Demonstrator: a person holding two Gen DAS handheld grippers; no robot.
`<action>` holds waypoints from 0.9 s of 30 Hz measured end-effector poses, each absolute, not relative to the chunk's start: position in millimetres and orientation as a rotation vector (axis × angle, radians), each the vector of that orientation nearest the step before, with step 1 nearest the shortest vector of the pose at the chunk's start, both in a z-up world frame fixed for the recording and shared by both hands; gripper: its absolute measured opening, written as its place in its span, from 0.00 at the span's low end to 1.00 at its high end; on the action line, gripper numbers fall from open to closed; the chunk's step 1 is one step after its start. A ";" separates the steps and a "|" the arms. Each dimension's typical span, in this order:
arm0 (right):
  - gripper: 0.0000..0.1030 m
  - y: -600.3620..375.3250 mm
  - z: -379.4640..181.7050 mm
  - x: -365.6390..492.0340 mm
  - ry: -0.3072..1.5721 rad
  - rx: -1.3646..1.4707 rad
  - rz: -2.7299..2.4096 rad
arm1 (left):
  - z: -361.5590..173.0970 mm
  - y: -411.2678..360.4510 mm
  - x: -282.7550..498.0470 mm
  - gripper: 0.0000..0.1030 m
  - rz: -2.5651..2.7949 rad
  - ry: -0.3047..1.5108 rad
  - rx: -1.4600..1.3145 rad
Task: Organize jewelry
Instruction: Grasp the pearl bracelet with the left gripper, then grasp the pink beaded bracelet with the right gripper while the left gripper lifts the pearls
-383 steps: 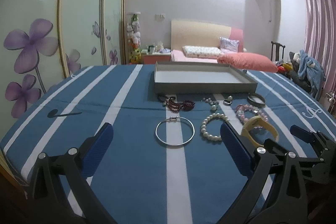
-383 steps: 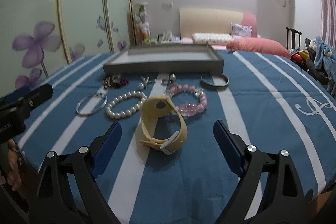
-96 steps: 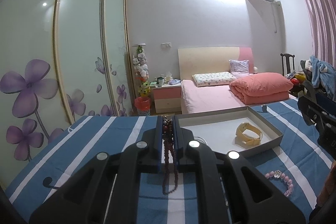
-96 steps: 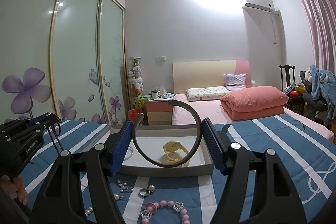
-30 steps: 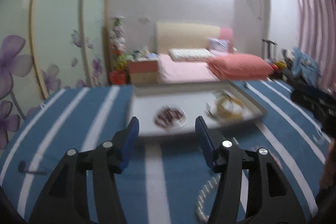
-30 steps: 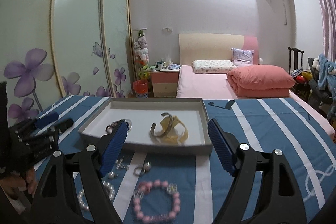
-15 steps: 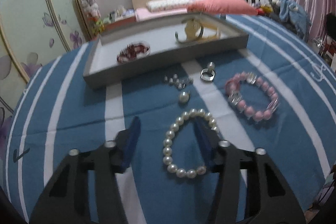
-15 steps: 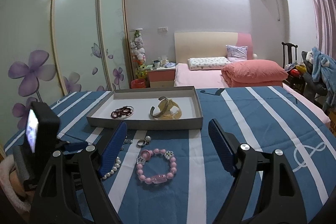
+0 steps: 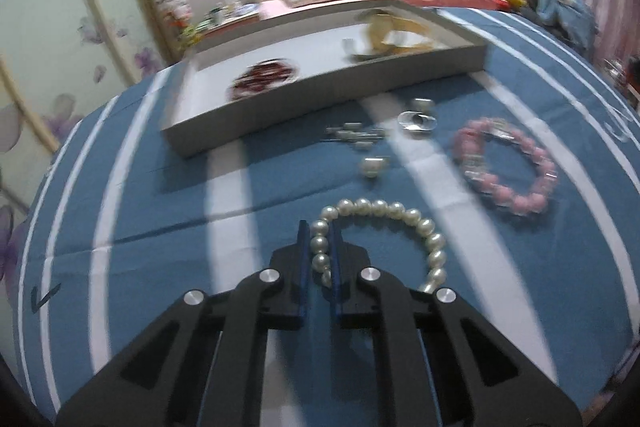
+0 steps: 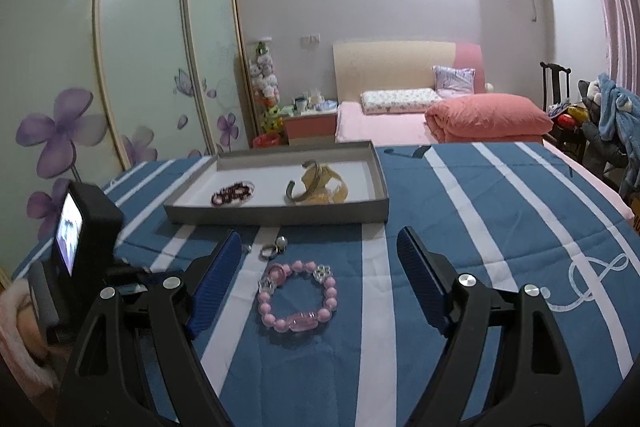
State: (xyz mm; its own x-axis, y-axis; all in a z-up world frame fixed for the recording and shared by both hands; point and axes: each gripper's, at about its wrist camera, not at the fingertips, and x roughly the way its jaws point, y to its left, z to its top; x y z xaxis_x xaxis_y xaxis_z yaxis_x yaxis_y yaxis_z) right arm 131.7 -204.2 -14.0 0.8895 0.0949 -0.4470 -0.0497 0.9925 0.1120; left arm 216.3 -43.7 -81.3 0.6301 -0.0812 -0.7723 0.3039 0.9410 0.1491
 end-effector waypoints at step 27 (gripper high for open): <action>0.14 -199.9 -74.9 205.8 0.881 0.051 0.033 | -77.0 40.3 241.0 0.10 -0.022 0.894 0.138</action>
